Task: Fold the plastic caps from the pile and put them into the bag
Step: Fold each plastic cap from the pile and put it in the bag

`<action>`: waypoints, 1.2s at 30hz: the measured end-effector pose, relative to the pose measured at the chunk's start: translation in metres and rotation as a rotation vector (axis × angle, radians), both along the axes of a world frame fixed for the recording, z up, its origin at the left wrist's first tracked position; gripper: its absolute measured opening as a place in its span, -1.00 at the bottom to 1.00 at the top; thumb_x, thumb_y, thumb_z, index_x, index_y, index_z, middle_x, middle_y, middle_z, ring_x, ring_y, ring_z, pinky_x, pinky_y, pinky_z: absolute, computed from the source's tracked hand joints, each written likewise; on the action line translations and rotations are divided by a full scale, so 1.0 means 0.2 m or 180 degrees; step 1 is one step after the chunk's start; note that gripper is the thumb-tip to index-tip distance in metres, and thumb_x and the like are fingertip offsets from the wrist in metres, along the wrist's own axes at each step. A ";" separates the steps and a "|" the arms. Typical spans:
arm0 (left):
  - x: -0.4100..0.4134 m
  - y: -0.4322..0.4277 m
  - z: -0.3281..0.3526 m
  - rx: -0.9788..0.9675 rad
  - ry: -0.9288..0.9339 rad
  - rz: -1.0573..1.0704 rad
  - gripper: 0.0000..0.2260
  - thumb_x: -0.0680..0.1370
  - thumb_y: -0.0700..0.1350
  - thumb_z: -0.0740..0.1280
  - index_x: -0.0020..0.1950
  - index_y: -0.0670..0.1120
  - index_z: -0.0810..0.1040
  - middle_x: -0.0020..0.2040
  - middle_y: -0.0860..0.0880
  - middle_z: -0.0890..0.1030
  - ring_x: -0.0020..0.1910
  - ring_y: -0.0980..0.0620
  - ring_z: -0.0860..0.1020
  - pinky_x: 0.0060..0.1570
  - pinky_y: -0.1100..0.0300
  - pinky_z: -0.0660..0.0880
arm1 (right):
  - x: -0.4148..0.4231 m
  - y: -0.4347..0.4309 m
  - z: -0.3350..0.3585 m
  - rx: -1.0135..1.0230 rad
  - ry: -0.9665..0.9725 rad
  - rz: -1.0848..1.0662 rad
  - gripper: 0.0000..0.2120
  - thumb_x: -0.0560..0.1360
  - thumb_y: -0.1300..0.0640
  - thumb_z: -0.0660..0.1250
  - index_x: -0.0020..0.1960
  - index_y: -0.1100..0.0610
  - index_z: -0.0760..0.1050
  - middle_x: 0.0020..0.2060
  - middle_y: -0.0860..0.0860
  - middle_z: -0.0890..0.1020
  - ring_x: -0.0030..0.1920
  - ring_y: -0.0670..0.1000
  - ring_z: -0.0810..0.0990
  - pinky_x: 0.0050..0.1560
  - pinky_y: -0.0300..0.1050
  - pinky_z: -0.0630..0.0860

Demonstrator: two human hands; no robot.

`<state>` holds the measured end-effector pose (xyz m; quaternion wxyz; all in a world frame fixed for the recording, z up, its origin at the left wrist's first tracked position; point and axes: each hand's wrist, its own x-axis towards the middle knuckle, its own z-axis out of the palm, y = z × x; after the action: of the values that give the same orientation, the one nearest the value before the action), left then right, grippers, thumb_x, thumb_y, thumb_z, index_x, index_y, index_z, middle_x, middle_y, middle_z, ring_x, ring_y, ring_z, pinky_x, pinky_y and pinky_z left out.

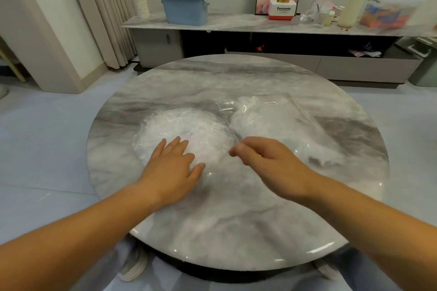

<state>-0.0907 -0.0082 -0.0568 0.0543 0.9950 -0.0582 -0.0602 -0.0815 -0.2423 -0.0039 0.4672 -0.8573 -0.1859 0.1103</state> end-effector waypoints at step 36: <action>-0.33 0.18 -0.15 -0.1359 -0.0173 -0.0983 -0.33 0.43 0.33 0.39 0.49 0.18 0.35 0.37 0.26 0.39 0.36 0.31 0.33 0.33 0.40 0.27 | -0.27 -0.11 -0.35 -0.1332 -0.1262 0.1448 -0.39 0.67 -0.27 -0.08 0.46 0.04 0.48 0.42 -0.15 0.49 0.45 -0.20 0.36 0.46 -0.28 0.19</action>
<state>-0.1567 0.0272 -0.0876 0.2516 0.9416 -0.2222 -0.0274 -0.1360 -0.2643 -0.0739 0.2001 -0.8758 -0.4322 0.0788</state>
